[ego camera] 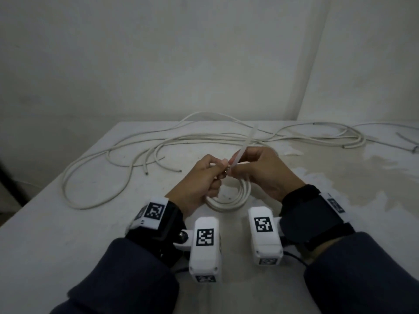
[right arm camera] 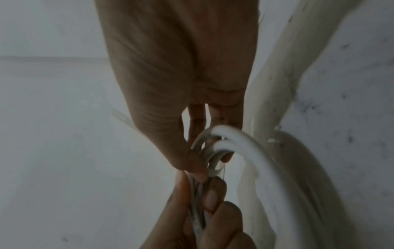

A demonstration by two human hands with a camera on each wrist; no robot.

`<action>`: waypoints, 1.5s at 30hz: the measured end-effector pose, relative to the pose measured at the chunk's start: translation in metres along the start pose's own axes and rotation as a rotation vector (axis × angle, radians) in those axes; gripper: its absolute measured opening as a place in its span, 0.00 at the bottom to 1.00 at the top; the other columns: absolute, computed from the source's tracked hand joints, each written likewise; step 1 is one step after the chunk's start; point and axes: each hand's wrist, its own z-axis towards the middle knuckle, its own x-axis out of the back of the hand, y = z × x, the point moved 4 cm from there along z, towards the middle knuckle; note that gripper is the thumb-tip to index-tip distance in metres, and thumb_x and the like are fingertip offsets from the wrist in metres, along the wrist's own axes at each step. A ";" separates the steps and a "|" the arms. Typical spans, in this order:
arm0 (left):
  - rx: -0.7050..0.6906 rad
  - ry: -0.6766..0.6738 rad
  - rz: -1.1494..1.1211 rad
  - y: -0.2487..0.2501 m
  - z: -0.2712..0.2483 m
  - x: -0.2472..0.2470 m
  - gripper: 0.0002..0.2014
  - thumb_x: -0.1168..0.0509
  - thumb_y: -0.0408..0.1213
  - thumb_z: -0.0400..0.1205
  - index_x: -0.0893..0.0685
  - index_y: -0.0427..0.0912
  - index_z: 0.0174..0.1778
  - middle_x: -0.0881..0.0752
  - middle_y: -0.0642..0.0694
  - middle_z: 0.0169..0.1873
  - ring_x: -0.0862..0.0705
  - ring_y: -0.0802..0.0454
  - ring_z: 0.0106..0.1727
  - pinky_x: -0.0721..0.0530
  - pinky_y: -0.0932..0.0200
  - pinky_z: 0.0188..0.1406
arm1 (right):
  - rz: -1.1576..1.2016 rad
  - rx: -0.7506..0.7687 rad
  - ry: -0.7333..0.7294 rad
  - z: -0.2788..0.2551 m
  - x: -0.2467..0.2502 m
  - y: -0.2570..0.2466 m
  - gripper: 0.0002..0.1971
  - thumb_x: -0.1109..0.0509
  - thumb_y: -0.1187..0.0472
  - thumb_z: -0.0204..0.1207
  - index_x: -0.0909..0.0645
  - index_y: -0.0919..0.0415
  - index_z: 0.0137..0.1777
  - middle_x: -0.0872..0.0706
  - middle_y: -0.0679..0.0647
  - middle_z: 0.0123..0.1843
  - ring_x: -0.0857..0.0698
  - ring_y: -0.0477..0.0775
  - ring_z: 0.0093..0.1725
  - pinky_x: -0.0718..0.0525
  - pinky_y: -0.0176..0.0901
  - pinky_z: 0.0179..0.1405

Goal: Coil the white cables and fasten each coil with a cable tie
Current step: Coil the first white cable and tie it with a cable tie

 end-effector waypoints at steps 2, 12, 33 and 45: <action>0.022 0.004 0.034 -0.001 0.000 0.000 0.06 0.44 0.37 0.88 0.30 0.39 0.46 0.29 0.47 0.29 0.39 0.62 0.16 0.41 0.70 0.12 | -0.047 0.031 0.014 -0.001 0.002 0.000 0.13 0.23 0.81 0.62 0.14 0.61 0.32 0.12 0.50 0.29 0.13 0.46 0.32 0.16 0.36 0.35; 0.058 -0.032 -0.025 -0.004 -0.003 -0.007 0.07 0.42 0.36 0.87 0.29 0.40 0.44 0.29 0.48 0.26 0.38 0.59 0.18 0.39 0.68 0.15 | -0.092 0.095 0.051 -0.001 0.004 -0.002 0.19 0.23 0.84 0.56 0.17 0.58 0.23 0.13 0.64 0.33 0.14 0.61 0.38 0.14 0.58 0.48; 0.035 -0.060 0.156 0.010 -0.003 0.000 0.09 0.41 0.35 0.86 0.23 0.30 0.49 0.17 0.36 0.37 0.20 0.53 0.25 0.16 0.58 0.30 | -0.136 0.189 0.051 -0.002 0.002 -0.008 0.14 0.24 0.86 0.56 0.20 0.68 0.26 0.14 0.64 0.31 0.17 0.44 0.29 0.20 0.34 0.31; 0.139 -0.061 -0.057 -0.003 -0.001 -0.005 0.09 0.42 0.31 0.86 0.18 0.32 0.45 0.26 0.47 0.28 0.35 0.59 0.21 0.29 0.66 0.22 | -0.147 0.143 0.025 -0.002 0.003 -0.004 0.11 0.22 0.84 0.55 0.17 0.71 0.29 0.13 0.64 0.34 0.15 0.50 0.34 0.16 0.37 0.37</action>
